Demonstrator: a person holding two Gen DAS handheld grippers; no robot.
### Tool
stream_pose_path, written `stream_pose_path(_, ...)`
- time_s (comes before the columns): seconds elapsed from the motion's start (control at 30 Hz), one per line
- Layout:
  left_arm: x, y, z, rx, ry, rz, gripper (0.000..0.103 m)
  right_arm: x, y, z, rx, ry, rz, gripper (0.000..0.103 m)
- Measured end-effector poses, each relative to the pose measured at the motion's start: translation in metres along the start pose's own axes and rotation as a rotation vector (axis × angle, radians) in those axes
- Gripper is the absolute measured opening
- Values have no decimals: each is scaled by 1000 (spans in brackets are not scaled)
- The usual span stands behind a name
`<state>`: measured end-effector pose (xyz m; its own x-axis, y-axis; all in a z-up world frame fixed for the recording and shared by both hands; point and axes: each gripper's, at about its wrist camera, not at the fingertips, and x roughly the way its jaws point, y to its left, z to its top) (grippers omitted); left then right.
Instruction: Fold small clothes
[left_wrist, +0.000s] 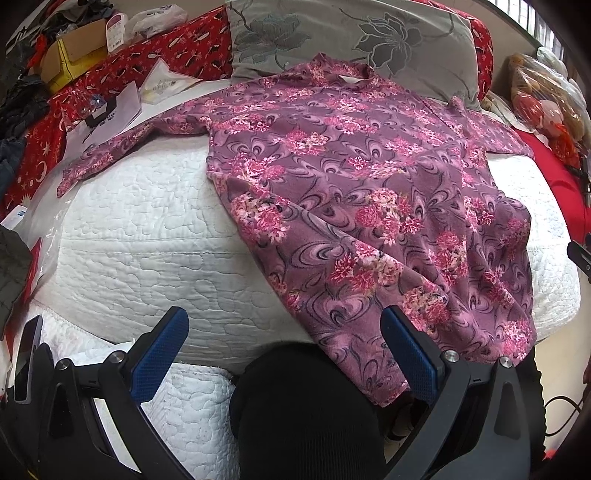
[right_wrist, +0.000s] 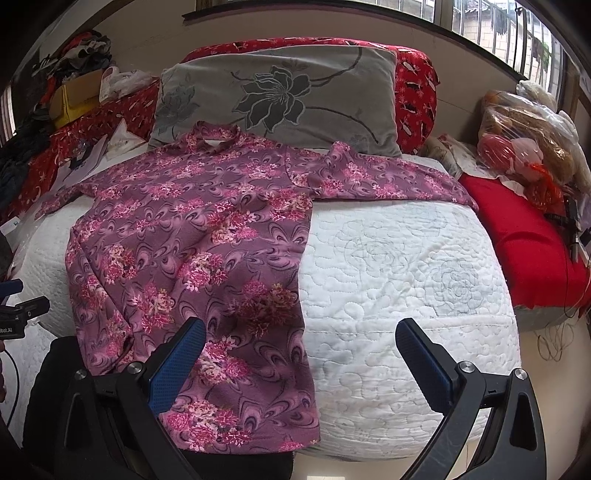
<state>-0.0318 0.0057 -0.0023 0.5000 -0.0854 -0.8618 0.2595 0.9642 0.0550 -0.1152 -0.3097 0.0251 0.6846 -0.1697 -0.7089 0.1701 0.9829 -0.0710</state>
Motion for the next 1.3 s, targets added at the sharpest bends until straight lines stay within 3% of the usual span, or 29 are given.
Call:
stream_pose_path(0.3,10,4,6,-2,23,2,103,12,-3,-2,17,30,6,102)
stream_pose_path(0.4,16,16,11,-44,43,-3,103,17,-7,-5,26,47,7,102)
stream_pose_path(0.6,47,35,16,-148,189,-90,103,38,-19,-18,66,130,26,102)
stream_pose_path(0.87,97,4,18,-159,400,-247,103,86,-27,-52,126,334,95,93)
stream_pose_path(0.93,102,-5,16,-157,425,-288,87,94,-24,-59,126,379,121,85)
stream_pose_path(1.0,104,-15,15,-133,450,-328,34,97,-19,-67,121,400,155,77)
stream_pose_path(1.03,103,-18,14,-119,450,-326,25,95,-19,-69,124,392,176,65)
stream_pose_path(1.1,96,-16,15,-119,429,-332,6,91,-21,-69,144,383,213,31)
stream_pose_path(1.13,91,-11,15,-140,423,-360,6,89,-23,-69,153,380,237,6)
stream_pose_path(1.3,58,24,11,-265,373,-477,5,39,-46,-59,223,222,374,3)
